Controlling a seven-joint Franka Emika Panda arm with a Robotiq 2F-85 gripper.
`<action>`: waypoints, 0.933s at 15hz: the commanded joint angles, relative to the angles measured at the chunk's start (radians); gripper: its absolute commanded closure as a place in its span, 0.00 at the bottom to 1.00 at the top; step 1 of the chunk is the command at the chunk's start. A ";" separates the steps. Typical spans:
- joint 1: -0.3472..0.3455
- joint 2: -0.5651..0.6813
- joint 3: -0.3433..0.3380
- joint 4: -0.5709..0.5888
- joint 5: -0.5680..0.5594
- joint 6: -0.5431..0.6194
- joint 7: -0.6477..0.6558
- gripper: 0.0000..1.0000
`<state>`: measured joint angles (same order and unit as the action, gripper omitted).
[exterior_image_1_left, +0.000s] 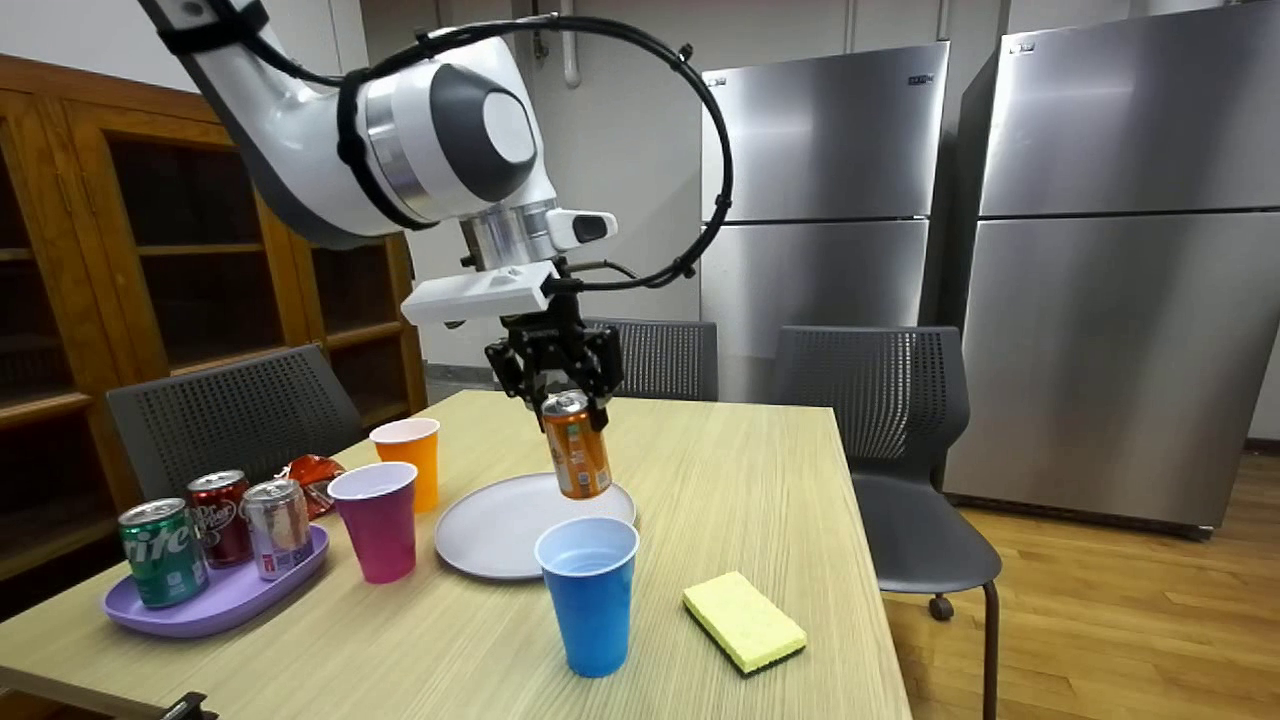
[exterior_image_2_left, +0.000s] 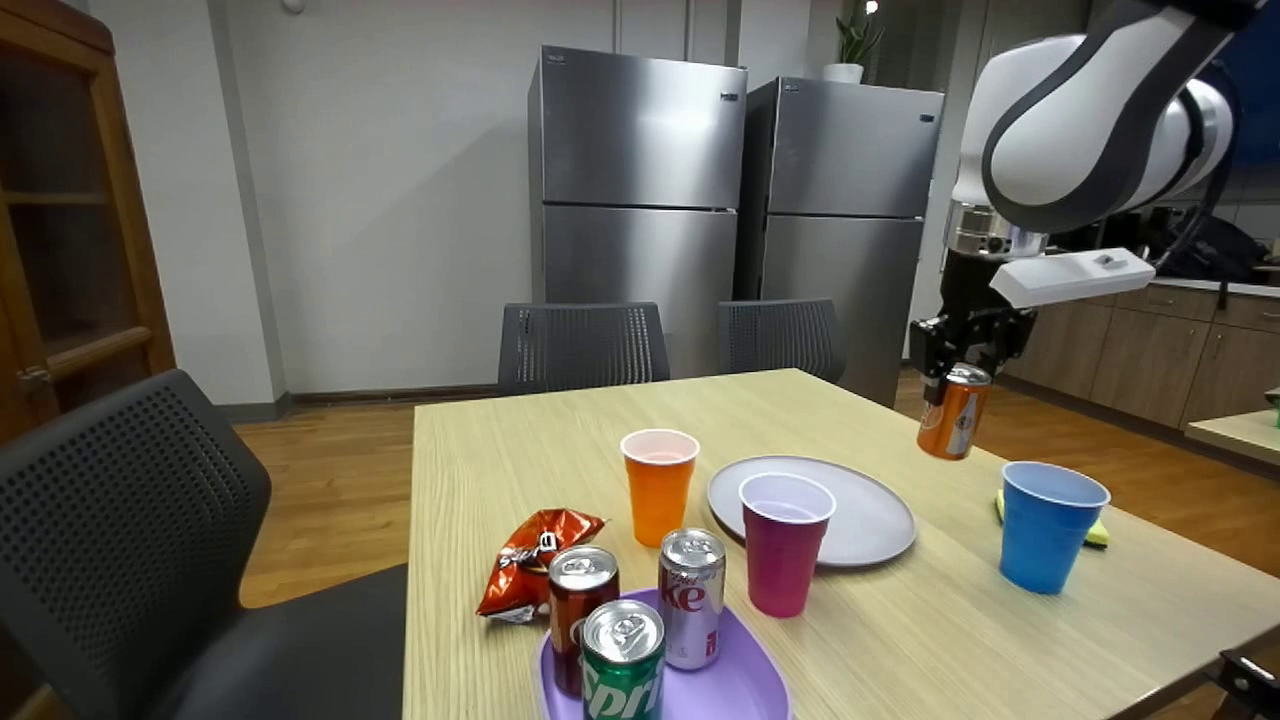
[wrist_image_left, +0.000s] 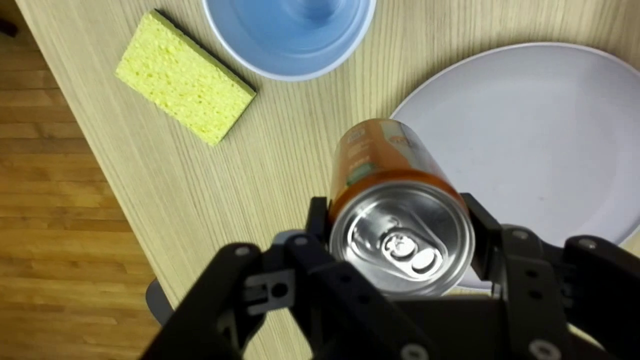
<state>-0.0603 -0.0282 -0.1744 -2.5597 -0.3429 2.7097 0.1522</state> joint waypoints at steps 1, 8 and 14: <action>-0.012 -0.157 0.060 -0.092 -0.037 -0.021 0.026 0.61; 0.013 -0.326 0.186 -0.180 0.024 -0.046 -0.003 0.61; 0.097 -0.436 0.278 -0.221 0.105 -0.084 -0.009 0.61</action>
<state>0.0030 -0.3638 0.0556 -2.7447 -0.2834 2.6766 0.1522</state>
